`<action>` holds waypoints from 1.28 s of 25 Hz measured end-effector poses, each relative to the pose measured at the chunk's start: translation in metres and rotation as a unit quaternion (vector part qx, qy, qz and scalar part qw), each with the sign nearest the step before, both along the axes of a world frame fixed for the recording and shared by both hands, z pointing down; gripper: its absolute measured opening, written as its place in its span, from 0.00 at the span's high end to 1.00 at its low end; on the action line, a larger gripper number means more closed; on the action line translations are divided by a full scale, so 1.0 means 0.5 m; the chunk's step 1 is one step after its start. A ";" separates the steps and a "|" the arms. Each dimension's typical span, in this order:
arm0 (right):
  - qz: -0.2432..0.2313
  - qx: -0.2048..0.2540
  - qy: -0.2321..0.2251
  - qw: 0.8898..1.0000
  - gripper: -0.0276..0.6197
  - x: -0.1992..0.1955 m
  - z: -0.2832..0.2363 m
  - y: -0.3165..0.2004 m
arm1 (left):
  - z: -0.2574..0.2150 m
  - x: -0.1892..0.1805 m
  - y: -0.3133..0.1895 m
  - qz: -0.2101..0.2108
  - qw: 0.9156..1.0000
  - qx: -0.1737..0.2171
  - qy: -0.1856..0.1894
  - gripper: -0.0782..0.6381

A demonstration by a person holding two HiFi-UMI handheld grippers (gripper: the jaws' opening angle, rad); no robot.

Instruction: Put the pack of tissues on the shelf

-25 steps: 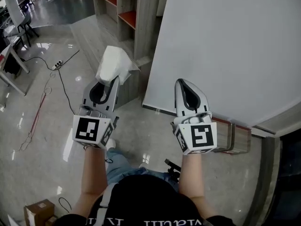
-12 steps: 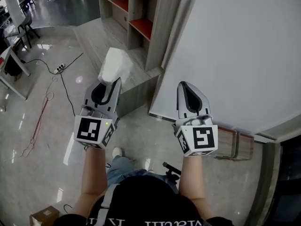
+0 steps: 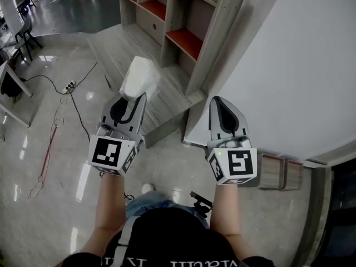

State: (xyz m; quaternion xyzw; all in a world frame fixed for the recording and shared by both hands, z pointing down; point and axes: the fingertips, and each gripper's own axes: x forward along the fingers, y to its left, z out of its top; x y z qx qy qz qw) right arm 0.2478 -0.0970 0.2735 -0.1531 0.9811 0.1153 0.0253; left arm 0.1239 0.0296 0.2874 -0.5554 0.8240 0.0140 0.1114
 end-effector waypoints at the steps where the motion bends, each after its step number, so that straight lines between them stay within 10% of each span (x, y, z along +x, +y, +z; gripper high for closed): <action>1: 0.003 0.001 -0.001 1.000 0.93 -0.019 0.000 0.004 | 0.001 -0.018 0.003 0.003 1.000 -0.002 -0.001 0.76; 32: 0.034 -0.032 0.010 0.999 0.93 -0.316 0.053 -0.117 | 0.036 -0.288 -0.156 0.071 0.997 -0.024 0.012 0.76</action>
